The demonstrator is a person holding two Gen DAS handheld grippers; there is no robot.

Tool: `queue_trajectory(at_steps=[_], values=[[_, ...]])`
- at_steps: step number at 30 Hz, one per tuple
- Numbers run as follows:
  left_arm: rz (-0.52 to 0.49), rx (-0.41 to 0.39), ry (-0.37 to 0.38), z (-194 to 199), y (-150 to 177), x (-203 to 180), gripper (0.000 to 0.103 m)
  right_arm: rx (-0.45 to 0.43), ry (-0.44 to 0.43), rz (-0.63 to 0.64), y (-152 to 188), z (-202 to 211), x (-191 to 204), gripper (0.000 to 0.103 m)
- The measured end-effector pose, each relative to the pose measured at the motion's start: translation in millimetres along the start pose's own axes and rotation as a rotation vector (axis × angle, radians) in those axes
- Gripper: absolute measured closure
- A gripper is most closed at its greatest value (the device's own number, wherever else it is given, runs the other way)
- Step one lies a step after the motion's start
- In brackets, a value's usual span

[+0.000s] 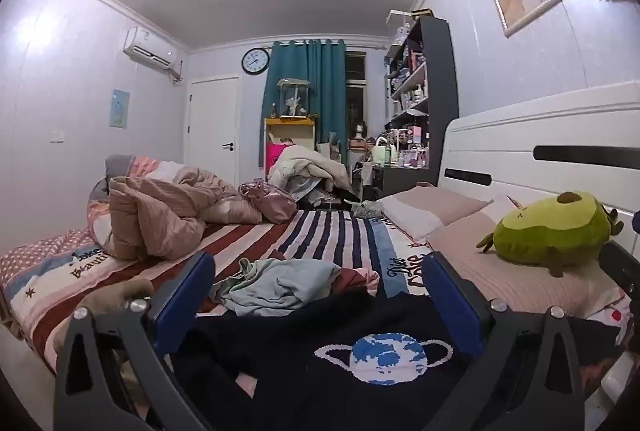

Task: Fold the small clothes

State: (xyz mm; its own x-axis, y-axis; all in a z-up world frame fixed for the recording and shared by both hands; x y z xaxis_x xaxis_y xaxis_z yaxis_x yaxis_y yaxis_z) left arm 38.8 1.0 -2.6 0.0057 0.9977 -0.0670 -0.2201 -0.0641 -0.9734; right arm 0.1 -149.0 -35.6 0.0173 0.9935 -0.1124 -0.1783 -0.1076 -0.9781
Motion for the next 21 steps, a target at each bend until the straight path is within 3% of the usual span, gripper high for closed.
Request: queue_trajectory(at_steps=[3, 7, 10, 21], values=[[-0.027, -0.018, 0.015, 10, 3, 0, 0.001, -0.01, 0.002, 0.008, 1, -2, -1, 0.0], [-0.088, 0.075, 0.001, -7, -1, -8, 0.001, 0.0, -0.004, 0.022, 2, -4, 0, 0.0], [-0.104, 0.076, -0.007, -19, 3, -14, 0.001, 0.009, -0.017, 0.015, 6, -12, -1, 0.0], [-0.075, 0.118, 0.04, -48, 21, -19, 0.001, 0.094, -0.033, -0.013, 24, -52, -4, 0.0]])
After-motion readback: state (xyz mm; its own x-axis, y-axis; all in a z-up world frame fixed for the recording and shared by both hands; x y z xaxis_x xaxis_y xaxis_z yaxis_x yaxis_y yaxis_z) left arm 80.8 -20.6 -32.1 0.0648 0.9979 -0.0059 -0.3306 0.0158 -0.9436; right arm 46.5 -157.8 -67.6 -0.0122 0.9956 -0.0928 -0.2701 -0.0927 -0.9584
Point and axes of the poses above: each gripper's, at about its wrist camera, not at the fingertips, and z roughly against the way its jaws point, x to its left, y to its underside, the point moved 4 cm from there along -z, roughly the way its jaws point, and after that the axes turned 9 degrees about x, right-handed, at the moved point
